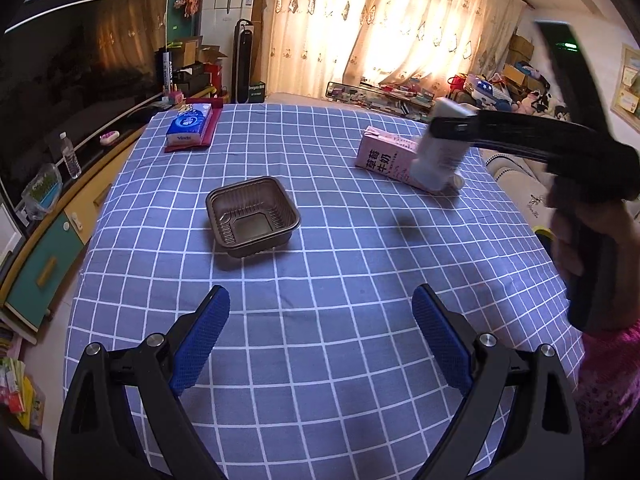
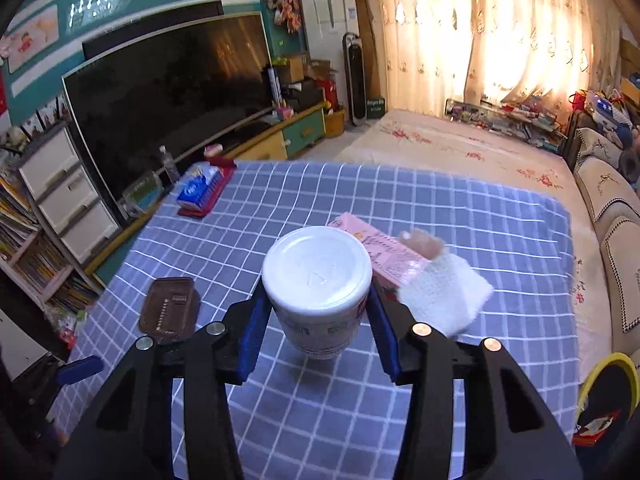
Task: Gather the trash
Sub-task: 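Carry the yogurt cup over the yellow bin and open the right gripper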
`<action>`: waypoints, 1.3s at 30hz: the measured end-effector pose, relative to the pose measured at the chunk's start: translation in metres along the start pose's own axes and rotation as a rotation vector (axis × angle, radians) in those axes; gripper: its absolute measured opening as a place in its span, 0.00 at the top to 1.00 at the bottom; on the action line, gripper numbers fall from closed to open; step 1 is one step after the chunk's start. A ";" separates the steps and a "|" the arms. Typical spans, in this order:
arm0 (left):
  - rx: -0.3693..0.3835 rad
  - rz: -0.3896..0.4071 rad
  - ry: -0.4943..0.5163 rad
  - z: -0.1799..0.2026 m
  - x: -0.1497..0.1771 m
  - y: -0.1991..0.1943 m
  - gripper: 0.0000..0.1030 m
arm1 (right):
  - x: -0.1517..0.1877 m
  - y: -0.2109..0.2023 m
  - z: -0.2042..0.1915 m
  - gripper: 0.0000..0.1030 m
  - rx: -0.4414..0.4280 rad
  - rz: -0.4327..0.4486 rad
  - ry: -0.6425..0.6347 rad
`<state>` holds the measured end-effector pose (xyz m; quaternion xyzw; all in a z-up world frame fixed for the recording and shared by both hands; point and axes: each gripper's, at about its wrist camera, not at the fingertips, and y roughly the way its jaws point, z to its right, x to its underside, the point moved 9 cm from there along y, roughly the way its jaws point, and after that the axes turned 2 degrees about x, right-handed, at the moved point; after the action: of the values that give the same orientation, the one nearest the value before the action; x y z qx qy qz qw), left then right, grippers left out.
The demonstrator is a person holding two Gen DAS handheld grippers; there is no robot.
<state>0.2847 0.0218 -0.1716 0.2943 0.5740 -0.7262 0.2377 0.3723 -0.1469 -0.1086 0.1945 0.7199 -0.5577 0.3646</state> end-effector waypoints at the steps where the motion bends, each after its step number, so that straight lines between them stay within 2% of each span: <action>1: -0.001 -0.001 0.004 0.003 -0.001 0.000 0.11 | 0.002 -0.012 0.009 0.56 0.005 0.015 0.018; 5: -0.002 -0.009 0.015 0.010 -0.001 0.004 0.11 | 0.015 -0.051 0.058 0.56 0.067 0.065 0.108; 9: 0.007 -0.017 0.023 0.021 0.000 0.007 0.11 | 0.041 -0.090 0.131 0.56 0.217 0.096 0.212; 15: 0.007 -0.029 0.036 0.038 -0.005 0.018 0.11 | 0.111 -0.136 0.262 0.56 0.486 0.060 0.425; 19: -0.002 -0.026 0.044 0.050 -0.012 0.023 0.11 | 0.159 -0.137 0.317 0.56 0.575 -0.010 0.523; 24: -0.021 -0.032 0.054 0.059 -0.017 0.029 0.11 | 0.202 -0.117 0.353 0.56 0.578 -0.088 0.595; 27: -0.037 -0.036 0.051 0.059 -0.019 0.031 0.11 | 0.214 -0.106 0.363 0.55 0.561 -0.114 0.612; 30: -0.059 -0.041 0.040 0.054 -0.020 0.032 0.11 | 0.217 -0.099 0.369 0.54 0.554 -0.118 0.619; 33: -0.087 -0.038 0.027 0.045 -0.023 0.032 0.11 | 0.215 -0.106 0.368 0.48 0.569 -0.095 0.612; 39: -0.188 -0.034 -0.013 0.010 -0.030 0.033 0.10 | 0.203 -0.126 0.360 0.44 0.562 -0.036 0.597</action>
<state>0.3276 0.0048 -0.1716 0.2562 0.6429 -0.6749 0.2560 0.2632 -0.5512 -0.2168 0.4274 0.6168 -0.6580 0.0625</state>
